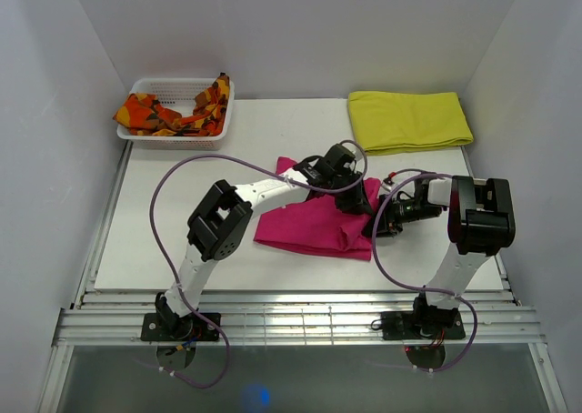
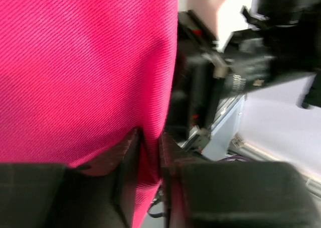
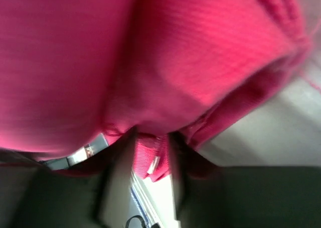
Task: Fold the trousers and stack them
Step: Fold the trousers
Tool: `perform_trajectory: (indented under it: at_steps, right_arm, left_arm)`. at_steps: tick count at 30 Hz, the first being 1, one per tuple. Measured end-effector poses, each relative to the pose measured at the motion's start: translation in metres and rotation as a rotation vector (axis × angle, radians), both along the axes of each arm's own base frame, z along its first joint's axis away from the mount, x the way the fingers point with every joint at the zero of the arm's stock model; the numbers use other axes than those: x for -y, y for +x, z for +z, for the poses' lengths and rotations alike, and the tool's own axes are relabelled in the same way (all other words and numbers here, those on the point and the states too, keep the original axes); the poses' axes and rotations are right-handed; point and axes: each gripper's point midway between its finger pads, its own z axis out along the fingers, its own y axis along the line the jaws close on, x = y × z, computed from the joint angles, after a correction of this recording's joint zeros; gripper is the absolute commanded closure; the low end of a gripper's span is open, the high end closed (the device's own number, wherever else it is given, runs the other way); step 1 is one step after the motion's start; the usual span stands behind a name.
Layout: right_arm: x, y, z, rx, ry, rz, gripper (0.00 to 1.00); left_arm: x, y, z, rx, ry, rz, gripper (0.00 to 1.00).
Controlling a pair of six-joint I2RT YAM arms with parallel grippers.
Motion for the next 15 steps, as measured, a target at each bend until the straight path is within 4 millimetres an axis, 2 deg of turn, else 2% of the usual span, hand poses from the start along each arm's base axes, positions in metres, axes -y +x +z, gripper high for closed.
perform_trajectory:
  at_steps: [2, 3, 5, 8, 11, 15]
  right_arm:
    - [0.001, -0.001, 0.005, 0.012, -0.004, 0.005, 0.48]
    - [0.002, -0.001, 0.008, 0.023, -0.014, 0.008, 0.45]
    - [0.009, -0.002, 0.012, 0.050, -0.038, 0.012, 0.40]
    - [0.030, -0.001, 0.017, 0.085, -0.086, -0.009, 0.41]
    - [0.064, 0.007, 0.022, 0.111, -0.143, -0.052, 0.43]
    - [0.106, 0.020, 0.039, 0.149, -0.184, -0.097, 0.46]
  left_arm:
    - [0.002, -0.001, -0.006, -0.009, 0.001, -0.006, 0.55]
    - [0.002, -0.001, -0.006, -0.009, 0.000, -0.008, 0.48]
    - [0.003, 0.001, -0.002, 0.007, -0.016, -0.017, 0.39]
    - [-0.004, 0.005, 0.006, 0.022, -0.035, -0.017, 0.33]
    - [-0.026, 0.017, 0.020, 0.043, -0.047, -0.001, 0.29]
    - [-0.067, 0.044, 0.058, 0.134, -0.088, 0.030, 0.29]
